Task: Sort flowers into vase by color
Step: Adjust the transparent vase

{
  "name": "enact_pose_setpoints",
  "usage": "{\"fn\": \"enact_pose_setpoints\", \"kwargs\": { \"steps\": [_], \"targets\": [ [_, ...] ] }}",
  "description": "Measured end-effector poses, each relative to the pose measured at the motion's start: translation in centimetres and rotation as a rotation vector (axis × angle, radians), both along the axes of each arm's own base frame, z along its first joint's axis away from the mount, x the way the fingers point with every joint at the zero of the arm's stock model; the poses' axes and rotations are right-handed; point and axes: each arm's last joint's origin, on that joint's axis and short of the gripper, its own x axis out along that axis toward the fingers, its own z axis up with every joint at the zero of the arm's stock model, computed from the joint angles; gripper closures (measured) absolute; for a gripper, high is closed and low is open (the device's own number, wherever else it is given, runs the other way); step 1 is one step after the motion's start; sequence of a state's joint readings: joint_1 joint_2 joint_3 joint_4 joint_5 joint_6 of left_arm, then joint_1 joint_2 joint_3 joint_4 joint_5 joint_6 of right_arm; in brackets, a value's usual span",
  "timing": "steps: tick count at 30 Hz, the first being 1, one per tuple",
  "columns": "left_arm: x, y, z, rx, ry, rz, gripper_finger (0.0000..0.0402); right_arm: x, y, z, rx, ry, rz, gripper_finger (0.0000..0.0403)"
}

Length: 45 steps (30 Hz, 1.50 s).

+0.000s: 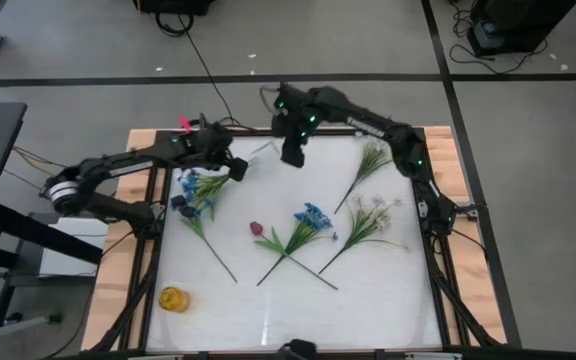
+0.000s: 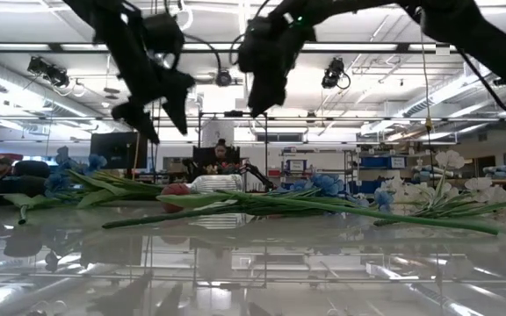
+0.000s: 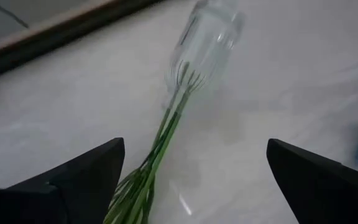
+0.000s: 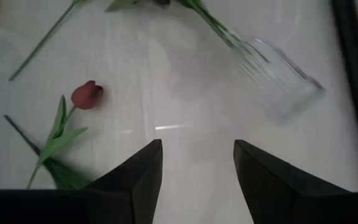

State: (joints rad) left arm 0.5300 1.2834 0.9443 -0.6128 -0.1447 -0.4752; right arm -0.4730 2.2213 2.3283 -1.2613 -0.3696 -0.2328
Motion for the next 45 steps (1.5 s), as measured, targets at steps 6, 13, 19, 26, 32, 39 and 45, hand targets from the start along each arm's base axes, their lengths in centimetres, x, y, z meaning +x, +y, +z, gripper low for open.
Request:
{"fn": "enact_pose_setpoints", "kwargs": {
  "steps": [6,13,19,26,32,39,45],
  "targets": [
    [1.8,2.1,-3.5,-0.051,0.075,0.006,0.0011,-3.7,-0.1,4.3,0.007,-0.02,-0.069,0.0198],
    [3.9,4.1,-5.1,-0.056,0.163,-0.078,0.0043,-7.8,1.1,8.1,0.023,-0.094,-0.103,0.0198],
    [5.6,5.6,-4.9,-0.049,0.267,-0.184,0.0047,-11.5,3.2,8.6,0.037,-0.114,-0.157,0.0198],
    [5.7,5.4,-5.6,-0.122,0.372,-0.221,0.0047,-15.9,6.1,7.5,0.039,-0.272,-0.272,0.0198],
    [5.4,5.1,-5.7,-0.137,0.414,-0.255,0.0047,-17.2,8.1,4.9,0.017,-0.398,-0.322,0.0198],
    [5.4,5.2,-5.6,-0.113,0.426,-0.289,0.0047,-16.8,8.9,2.3,0.102,-0.38,-0.375,0.0198],
    [5.8,5.5,-5.9,-0.066,0.426,-0.315,0.0047,-16.0,9.9,2.8,0.129,-0.432,-0.372,0.0198]
  ]
}}
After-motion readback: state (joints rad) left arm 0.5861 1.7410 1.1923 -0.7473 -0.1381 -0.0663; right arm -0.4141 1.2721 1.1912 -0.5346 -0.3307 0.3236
